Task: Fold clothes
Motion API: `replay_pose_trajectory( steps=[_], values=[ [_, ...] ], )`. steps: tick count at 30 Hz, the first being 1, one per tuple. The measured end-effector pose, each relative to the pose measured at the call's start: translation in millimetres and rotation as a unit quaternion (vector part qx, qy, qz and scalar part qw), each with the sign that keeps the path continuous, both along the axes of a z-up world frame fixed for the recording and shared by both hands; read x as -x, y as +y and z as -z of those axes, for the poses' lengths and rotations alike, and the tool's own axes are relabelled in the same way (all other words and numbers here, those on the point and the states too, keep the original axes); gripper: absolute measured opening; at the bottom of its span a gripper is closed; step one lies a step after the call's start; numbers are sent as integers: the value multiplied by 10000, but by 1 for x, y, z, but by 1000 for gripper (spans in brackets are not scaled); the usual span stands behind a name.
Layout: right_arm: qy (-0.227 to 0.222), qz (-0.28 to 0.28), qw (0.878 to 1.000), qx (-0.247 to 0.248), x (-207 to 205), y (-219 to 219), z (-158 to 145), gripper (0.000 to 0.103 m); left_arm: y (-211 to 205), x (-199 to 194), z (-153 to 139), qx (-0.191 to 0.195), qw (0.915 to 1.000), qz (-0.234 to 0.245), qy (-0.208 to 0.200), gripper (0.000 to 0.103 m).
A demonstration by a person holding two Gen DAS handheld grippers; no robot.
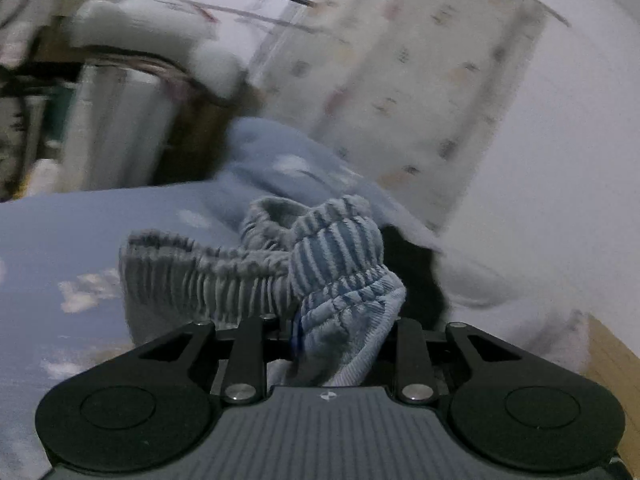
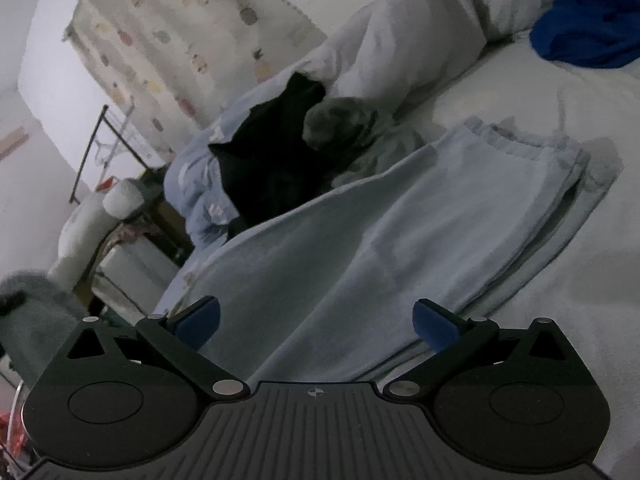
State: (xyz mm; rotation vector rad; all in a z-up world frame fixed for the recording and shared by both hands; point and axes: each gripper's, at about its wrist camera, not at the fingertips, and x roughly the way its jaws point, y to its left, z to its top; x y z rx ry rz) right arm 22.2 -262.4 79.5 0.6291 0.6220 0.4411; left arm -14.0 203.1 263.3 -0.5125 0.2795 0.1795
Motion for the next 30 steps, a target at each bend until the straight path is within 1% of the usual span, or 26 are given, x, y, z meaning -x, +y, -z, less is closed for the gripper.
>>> replay_pose_trajectory(
  steps=[2,4,6,9,11,15,16,20,22,23,24,25,26,27,29,30],
  values=[
    [49,58,10000,-19,-2,-5,2,103,-36,-26,-9,-65,9996,278,15,26],
    [99,124,9998,-94,-3,-10,5,103,-73,-51,-18,-137,9988,467,-10,26],
    [122,217,9994,-246,-4,-20,8,103,-107,-74,-25,-108,9983,577,-40,26],
    [158,436,9976,-507,-5,-41,11,103,-157,-105,-22,-75,9976,688,-29,26],
    [169,615,9956,-690,-5,-57,12,103,-187,-121,-14,-165,9966,803,19,26],
    [177,1055,9893,-991,-3,-92,15,103,-257,-142,11,-550,9927,1070,47,26],
    [188,1210,9868,-1060,-1,-104,17,103,-275,-147,19,-663,9911,1156,31,26],
    [371,1744,9744,-1371,5,-148,28,103,-329,-152,49,-949,9858,1379,-96,26],
    [493,2009,9661,-1546,11,-168,36,103,-359,-151,69,-1212,9811,1500,-155,26],
    [538,2115,9626,-1604,13,-176,40,103,-376,-150,81,-1419,9771,1577,-160,26],
    [558,2199,9601,-1638,15,-183,42,103,-392,-151,97,-1639,9702,1782,-28,26],
    [570,2280,9576,-1666,17,-190,45,103,-406,-150,113,-1953,9594,2027,189,26],
    [567,2314,9571,-1651,18,-194,47,103,-420,-150,134,-2339,9445,2268,430,25],
    [558,2331,9572,-1621,18,-196,48,103,-433,-150,155,-2703,9274,2499,666,25],
    [548,2347,9578,-1563,19,-200,50,103,-443,-146,189,-2964,9059,2841,1037,26],
    [559,2341,9584,-1536,18,-201,51,103,-444,-141,199,-3094,9011,2876,980,27]
  ],
)
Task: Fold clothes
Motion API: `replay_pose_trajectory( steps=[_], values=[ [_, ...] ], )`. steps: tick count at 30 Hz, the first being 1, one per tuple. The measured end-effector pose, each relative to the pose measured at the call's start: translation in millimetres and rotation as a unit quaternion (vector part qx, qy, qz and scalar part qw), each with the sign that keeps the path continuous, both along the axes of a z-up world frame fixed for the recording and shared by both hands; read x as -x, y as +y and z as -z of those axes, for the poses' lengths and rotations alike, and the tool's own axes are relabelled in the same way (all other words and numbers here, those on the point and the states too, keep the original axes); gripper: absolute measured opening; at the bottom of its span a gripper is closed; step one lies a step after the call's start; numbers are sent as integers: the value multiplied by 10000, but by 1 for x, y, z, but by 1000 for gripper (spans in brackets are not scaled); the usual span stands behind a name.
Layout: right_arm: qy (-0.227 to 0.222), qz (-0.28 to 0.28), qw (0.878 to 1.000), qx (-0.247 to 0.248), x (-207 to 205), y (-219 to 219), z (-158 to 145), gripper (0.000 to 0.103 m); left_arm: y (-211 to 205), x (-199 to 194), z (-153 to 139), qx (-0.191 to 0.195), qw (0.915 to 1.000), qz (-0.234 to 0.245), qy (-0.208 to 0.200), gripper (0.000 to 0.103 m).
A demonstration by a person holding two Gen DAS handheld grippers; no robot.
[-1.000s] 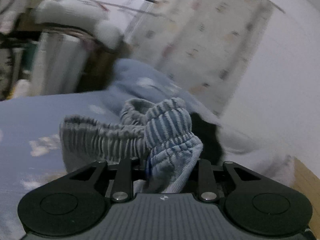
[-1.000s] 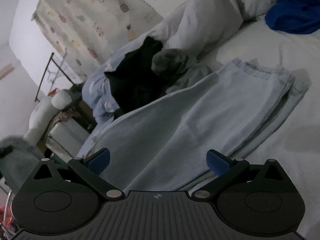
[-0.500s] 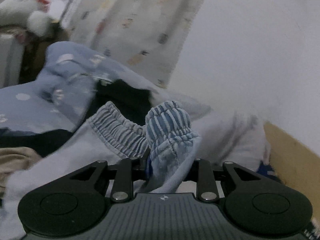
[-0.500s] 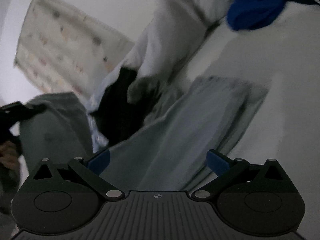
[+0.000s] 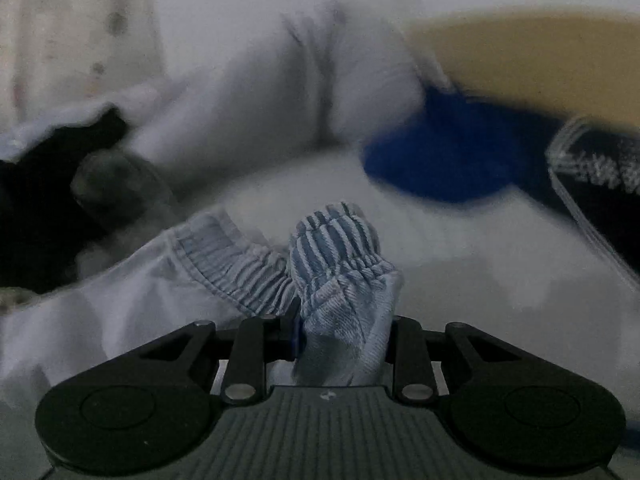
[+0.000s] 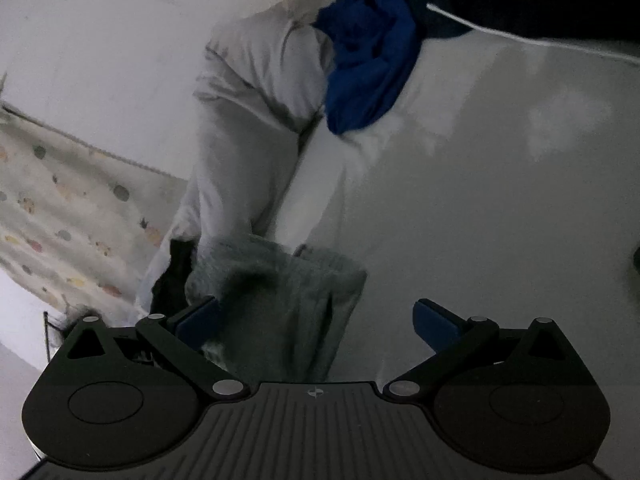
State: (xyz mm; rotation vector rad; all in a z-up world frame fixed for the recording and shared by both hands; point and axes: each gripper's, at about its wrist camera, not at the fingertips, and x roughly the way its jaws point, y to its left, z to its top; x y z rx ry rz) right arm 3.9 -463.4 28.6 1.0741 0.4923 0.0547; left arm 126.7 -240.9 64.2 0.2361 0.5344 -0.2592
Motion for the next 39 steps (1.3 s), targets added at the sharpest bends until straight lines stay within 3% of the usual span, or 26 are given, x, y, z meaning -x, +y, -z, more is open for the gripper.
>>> replay_pose_trajectory(
  steps=[2,8,10,14,17,19,23,26,30,36,39],
  values=[
    [30,-65,10000,-4,-1,-2,3,103,1,6,10,-107,9998,100,-110,29],
    [30,-65,10000,-51,0,-3,0,103,11,14,3,-64,9993,350,-77,29],
    [-2,-25,10000,-84,3,-3,0,103,13,18,-8,219,9990,376,-30,26],
    [-27,-65,9999,-121,2,0,1,103,51,14,-46,1388,9901,192,-37,24],
    [-13,-249,9997,-89,-4,8,1,103,104,27,-95,2307,9728,-77,-206,24],
    [-23,-399,9992,-24,-9,16,0,103,151,46,-137,2890,9559,-333,-412,25],
    [-119,-731,9971,188,-17,38,-7,103,237,103,-217,3446,9280,-787,-1178,24],
    [-153,-1050,9935,401,-27,62,-11,103,292,152,-266,3522,9104,-1220,-1794,24],
    [-277,-1602,9829,861,-39,104,-22,103,345,214,-307,3364,8922,-1787,-2428,25],
    [-676,-2780,9424,1734,-54,197,-51,103,417,269,-319,3413,8576,-2677,-2763,25],
    [-602,-3233,9184,2201,-66,244,-60,103,448,288,-312,3466,8407,-2998,-2884,25]
  ],
)
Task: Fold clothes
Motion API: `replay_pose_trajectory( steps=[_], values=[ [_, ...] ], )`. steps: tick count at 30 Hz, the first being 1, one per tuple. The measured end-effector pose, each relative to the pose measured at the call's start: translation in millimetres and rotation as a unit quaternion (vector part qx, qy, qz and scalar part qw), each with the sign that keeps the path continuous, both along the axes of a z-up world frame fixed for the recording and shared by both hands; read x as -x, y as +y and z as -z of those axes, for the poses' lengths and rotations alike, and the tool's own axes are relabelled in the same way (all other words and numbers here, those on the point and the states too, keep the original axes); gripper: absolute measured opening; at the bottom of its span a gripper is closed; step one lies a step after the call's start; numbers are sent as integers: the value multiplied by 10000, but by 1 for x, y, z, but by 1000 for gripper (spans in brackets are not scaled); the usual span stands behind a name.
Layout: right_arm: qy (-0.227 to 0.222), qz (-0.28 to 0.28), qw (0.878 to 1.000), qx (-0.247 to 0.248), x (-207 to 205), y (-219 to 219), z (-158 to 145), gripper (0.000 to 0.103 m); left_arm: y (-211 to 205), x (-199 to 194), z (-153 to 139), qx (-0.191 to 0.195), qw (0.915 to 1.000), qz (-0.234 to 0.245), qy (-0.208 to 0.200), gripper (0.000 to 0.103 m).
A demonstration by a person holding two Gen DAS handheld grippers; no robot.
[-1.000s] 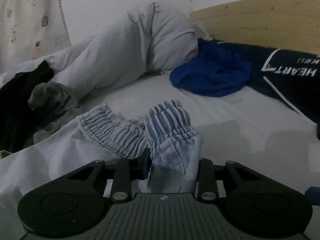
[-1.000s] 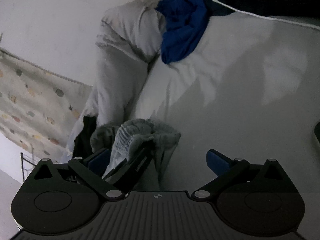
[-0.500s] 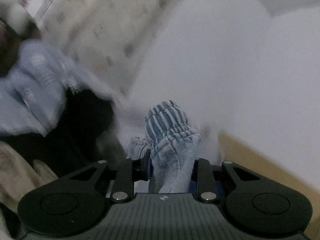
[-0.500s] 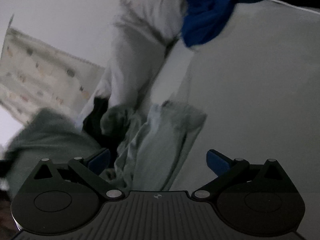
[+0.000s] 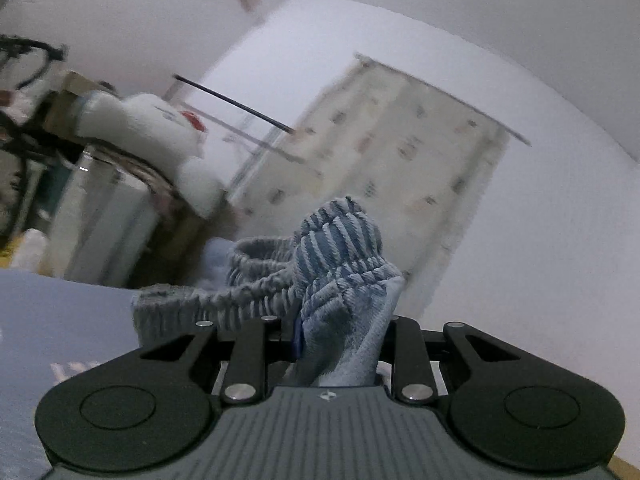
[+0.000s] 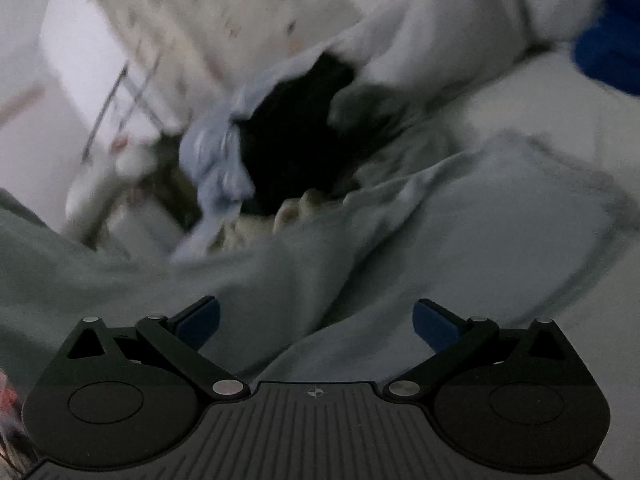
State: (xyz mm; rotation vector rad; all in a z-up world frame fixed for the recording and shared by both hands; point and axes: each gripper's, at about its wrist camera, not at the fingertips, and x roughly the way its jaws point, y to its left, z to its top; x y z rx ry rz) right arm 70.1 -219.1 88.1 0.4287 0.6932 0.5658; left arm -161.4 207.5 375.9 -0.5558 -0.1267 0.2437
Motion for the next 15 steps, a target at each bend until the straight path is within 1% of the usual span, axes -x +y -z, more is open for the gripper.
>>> replay_pose_trajectory(
  steps=[2,5,8,9,10,11,12,13,15],
  values=[
    [-23,-279,9991,312,-9,31,-5,103,19,9,8,172,9997,-187,-18,25],
    [-77,-536,9952,810,-19,67,-14,103,44,21,13,466,9979,-449,-61,25],
    [-196,-308,9904,1335,-11,60,-19,103,65,30,14,695,9960,-556,-75,25],
    [-124,-82,9910,1330,-7,48,-17,103,71,32,15,756,9955,-569,-74,25],
    [51,314,9928,1155,-3,28,-10,103,73,32,14,729,9958,-546,-73,25],
    [256,810,9915,985,3,4,-2,103,73,31,14,699,9963,-499,-72,25],
    [462,1324,9866,829,10,-20,7,102,73,30,14,669,9967,-453,-70,25],
    [666,1834,9785,670,16,-44,16,102,72,28,14,642,9971,-406,-44,25],
    [916,2435,9643,500,21,-74,32,101,72,24,19,658,9972,-347,24,25]
  ],
)
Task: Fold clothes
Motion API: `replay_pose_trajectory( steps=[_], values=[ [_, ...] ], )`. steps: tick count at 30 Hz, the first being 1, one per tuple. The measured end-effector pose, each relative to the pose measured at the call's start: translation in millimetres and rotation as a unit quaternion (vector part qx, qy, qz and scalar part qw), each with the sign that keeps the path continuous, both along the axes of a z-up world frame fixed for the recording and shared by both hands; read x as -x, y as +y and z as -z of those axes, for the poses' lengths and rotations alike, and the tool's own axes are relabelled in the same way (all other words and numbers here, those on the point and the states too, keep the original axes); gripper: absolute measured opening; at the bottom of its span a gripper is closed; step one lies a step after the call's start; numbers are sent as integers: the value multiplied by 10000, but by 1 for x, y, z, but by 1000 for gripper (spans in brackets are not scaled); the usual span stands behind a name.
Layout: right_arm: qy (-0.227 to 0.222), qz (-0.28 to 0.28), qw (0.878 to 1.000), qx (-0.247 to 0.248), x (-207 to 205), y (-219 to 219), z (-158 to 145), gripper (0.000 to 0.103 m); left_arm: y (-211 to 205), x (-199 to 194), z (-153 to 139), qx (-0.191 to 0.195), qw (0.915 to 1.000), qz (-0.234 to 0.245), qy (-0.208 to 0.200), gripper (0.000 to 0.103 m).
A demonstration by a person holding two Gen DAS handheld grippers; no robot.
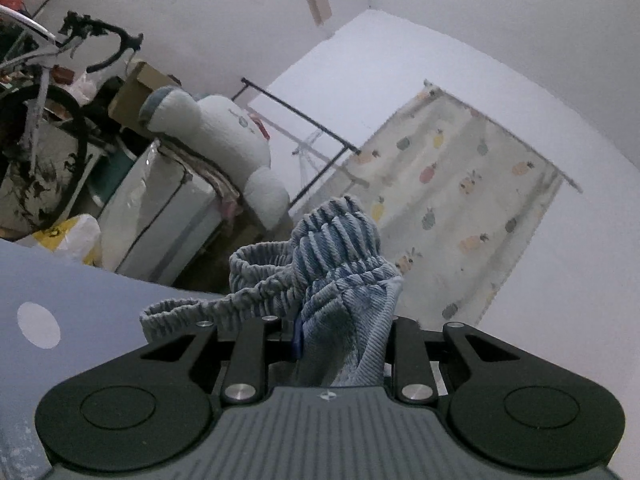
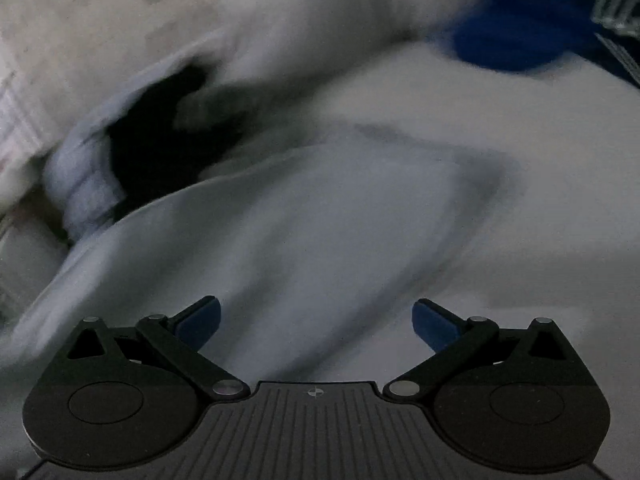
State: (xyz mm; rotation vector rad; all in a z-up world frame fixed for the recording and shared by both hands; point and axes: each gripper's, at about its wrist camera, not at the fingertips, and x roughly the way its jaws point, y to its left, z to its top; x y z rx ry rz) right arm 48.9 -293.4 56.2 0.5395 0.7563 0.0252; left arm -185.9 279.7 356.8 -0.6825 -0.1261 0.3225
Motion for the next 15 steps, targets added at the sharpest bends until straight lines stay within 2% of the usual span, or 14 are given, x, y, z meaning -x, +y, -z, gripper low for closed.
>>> replay_pose_trajectory(
  steps=[2,5,11,13,14,15],
  values=[
    [117,385,9990,-175,0,-21,15,100,1,0,4,31,10000,20,47,25],
    [-98,437,9985,-315,-18,-24,24,100,5,3,10,64,9999,-1,98,25],
    [-192,466,9987,84,-76,-20,35,101,9,6,14,81,9998,-59,198,25],
    [-148,537,9979,322,-88,-18,38,64,9,5,15,127,9996,-70,260,25],
    [-17,628,9965,556,-94,-18,40,24,10,3,17,150,9994,-81,302,25],
    [3,641,9966,514,-95,-21,41,18,11,2,18,175,9992,-87,343,25]
  ],
)
